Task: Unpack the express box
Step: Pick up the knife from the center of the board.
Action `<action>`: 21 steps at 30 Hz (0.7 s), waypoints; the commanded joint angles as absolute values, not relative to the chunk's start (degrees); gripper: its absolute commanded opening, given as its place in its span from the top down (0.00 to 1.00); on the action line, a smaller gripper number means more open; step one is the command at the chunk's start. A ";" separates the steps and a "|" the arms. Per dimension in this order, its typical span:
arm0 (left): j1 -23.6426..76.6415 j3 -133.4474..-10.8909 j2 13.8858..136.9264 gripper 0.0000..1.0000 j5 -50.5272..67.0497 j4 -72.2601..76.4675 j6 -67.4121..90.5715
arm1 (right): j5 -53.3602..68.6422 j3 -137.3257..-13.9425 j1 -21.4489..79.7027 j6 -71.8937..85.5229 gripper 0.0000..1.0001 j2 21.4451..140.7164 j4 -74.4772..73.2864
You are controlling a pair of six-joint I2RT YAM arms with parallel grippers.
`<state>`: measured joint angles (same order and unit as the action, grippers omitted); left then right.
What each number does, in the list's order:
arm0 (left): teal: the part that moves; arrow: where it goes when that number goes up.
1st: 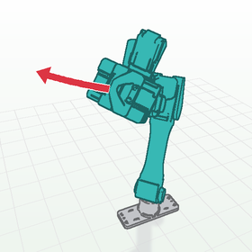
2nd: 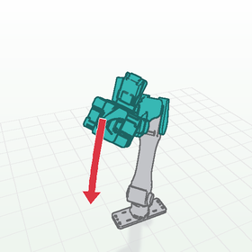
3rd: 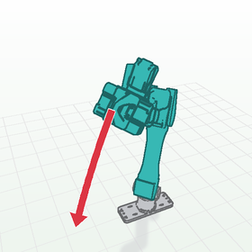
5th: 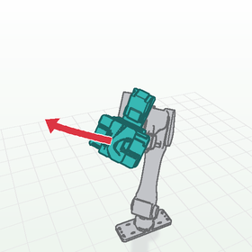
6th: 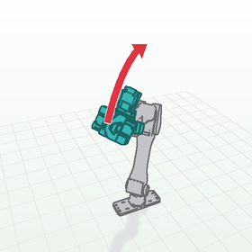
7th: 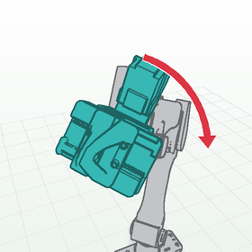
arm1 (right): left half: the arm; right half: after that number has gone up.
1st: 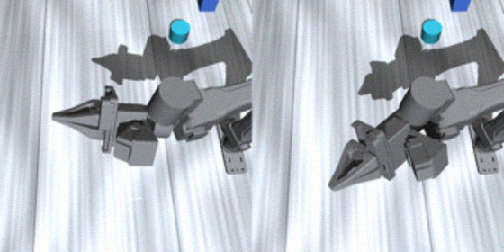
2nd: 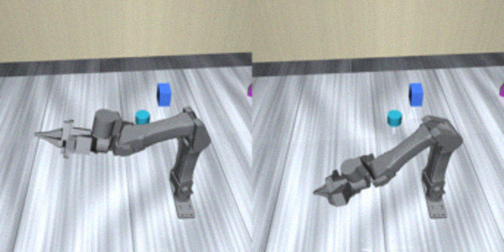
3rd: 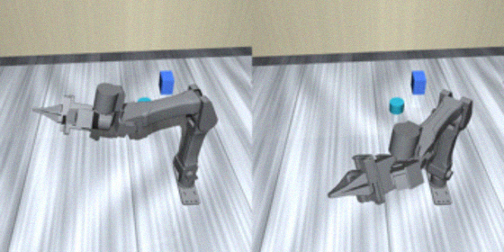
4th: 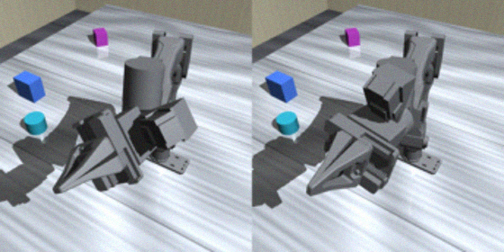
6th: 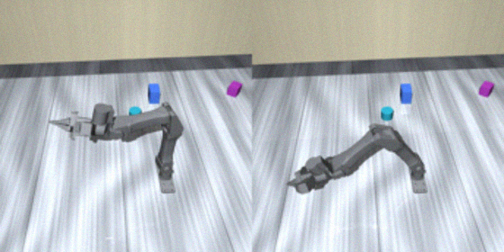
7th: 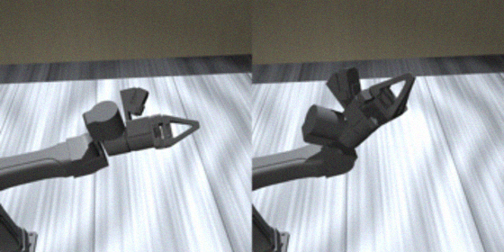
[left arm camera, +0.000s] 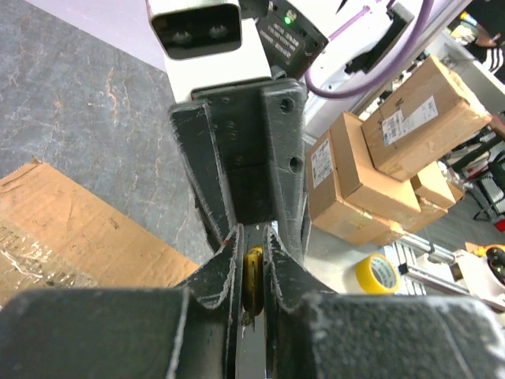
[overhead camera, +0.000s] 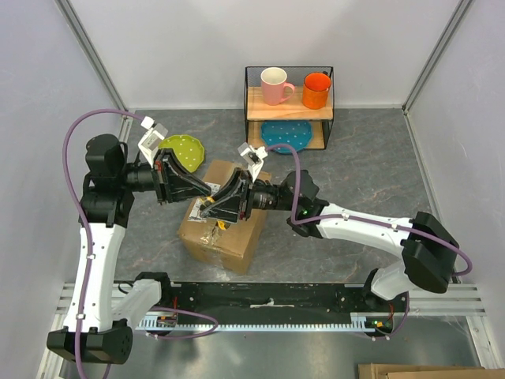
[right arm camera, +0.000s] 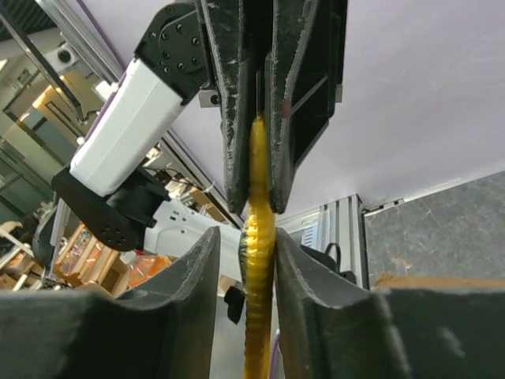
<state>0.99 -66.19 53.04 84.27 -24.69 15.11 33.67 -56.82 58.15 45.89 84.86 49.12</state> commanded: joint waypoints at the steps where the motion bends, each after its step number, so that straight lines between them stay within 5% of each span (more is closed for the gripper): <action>1: 1.14 -67.06 51.94 0.98 94.40 -22.50 17.05 | 34.10 -59.77 58.36 46.84 0.81 85.17 51.94; 5: 1.14 -66.80 51.42 0.96 92.82 -21.18 16.96 | 31.74 -57.49 58.36 47.64 1.00 82.72 51.77; 8: 0.44 -67.15 51.85 0.61 90.53 -21.00 16.35 | 26.29 -54.68 58.27 47.03 1.00 78.42 45.37; 9: 0.09 -67.24 52.38 0.19 89.92 -21.53 15.83 | 23.15 -53.62 58.45 46.59 1.00 77.18 39.52; 11: -2.54 -69.24 52.99 0.02 87.81 -28.24 9.79 | 19.88 -52.65 58.27 45.09 1.00 73.24 32.82; 14: -3.60 -75.99 56.07 0.01 79.65 -46.93 -8.92 | 15.65 -49.93 58.36 44.56 1.00 68.32 23.13; 21: -3.52 -70.06 52.48 0.01 63.75 -55.45 -29.92 | 8.71 -43.25 58.36 45.00 1.00 59.07 12.48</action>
<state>-3.42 -73.80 56.23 73.52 -46.50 -11.55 14.46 -45.23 58.30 45.56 62.87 20.25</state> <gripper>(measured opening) 0.993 0.209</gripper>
